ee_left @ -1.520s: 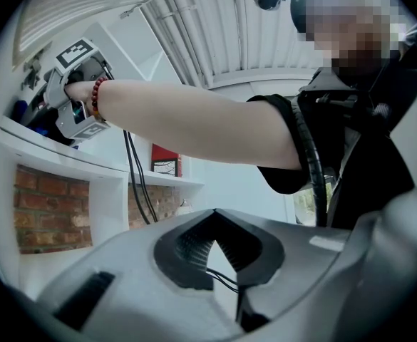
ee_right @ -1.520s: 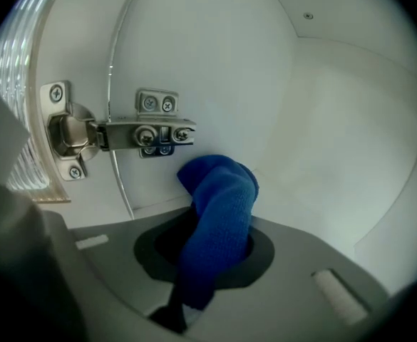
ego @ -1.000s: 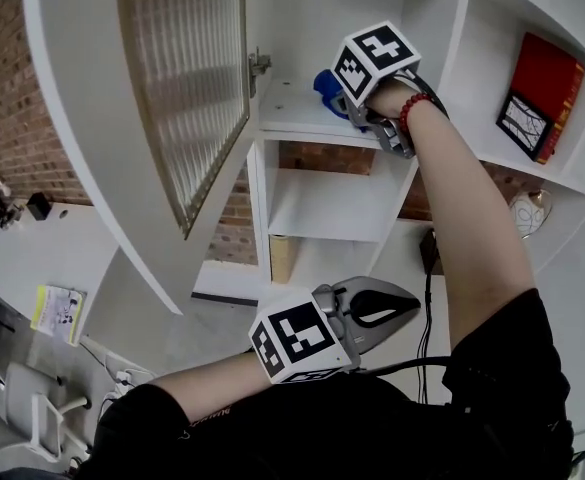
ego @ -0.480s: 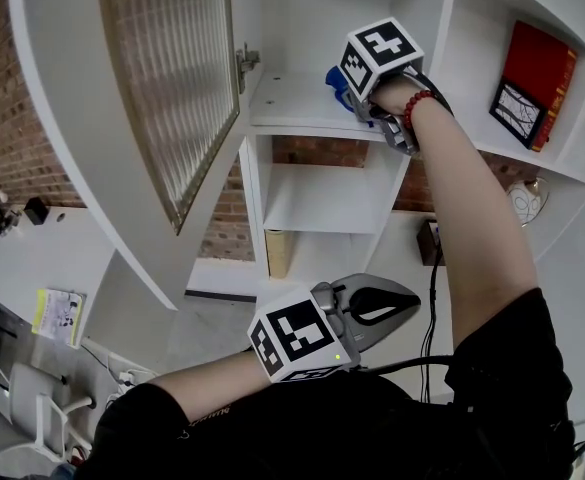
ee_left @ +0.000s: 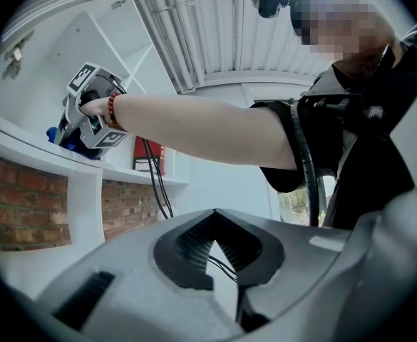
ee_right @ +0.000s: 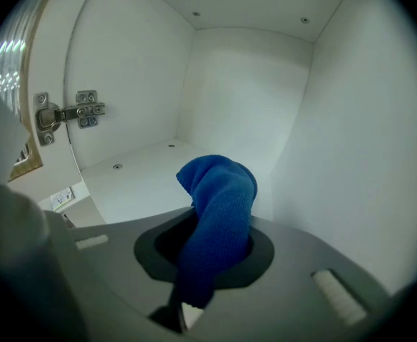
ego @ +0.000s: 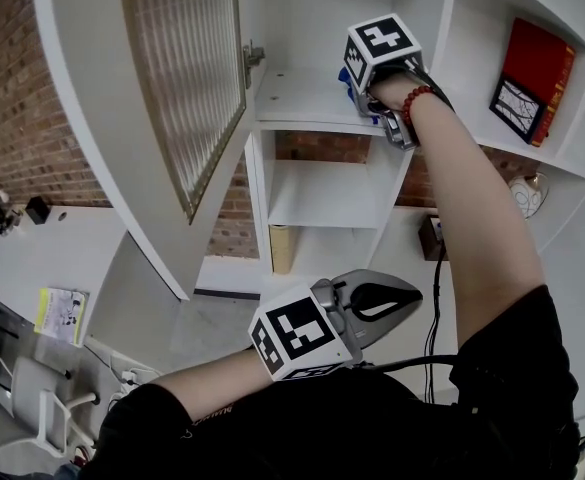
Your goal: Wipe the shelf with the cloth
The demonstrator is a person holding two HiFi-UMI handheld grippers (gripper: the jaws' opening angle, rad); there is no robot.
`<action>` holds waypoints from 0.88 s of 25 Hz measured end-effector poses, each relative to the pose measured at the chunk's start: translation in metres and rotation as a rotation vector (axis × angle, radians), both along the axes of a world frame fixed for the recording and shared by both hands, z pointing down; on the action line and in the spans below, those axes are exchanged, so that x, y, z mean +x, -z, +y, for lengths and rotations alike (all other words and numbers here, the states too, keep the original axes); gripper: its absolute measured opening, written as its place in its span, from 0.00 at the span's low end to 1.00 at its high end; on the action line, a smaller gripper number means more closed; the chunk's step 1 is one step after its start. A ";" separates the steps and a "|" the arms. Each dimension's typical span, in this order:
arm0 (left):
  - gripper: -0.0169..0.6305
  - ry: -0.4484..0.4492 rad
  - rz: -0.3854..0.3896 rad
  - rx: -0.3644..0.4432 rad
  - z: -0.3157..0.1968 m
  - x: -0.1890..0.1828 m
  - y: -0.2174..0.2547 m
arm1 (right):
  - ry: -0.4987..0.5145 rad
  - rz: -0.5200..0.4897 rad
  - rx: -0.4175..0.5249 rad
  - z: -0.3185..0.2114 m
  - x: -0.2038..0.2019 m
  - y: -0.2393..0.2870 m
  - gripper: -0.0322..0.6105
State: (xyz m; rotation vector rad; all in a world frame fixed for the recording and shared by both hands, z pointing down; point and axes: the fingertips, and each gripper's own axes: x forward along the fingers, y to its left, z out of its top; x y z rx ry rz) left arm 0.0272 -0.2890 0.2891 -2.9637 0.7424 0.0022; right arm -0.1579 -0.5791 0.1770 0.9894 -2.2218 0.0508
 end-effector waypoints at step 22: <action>0.03 0.011 0.021 0.042 0.029 -0.016 0.008 | -0.076 0.051 -0.046 0.016 0.015 0.000 0.14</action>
